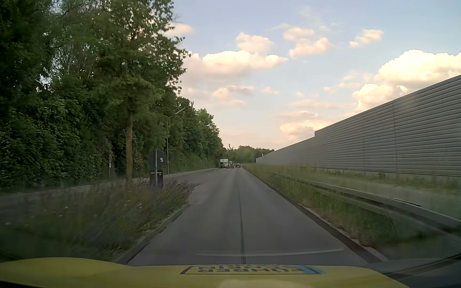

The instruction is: Follow the waypoints while adhering to traffic rules and regulations

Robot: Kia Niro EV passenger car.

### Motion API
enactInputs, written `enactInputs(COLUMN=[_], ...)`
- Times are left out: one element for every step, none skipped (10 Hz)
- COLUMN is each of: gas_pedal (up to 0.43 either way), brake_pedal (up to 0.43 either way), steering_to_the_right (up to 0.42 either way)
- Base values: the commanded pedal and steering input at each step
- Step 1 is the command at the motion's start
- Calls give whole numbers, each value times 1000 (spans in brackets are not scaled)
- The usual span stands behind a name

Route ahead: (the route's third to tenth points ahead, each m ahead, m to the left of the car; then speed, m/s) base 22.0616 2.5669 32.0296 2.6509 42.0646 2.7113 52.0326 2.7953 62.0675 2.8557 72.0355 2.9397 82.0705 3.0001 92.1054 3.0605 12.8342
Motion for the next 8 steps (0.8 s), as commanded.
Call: enactInputs(gas_pedal=[87, 87, 87, 87, 87, 87, 87, 87], brake_pedal=[0, 0, 0, 0, 0, 0, 0, 0], steering_to_the_right=[-4, -4, -4, -3, -2, -1, -1, -1])
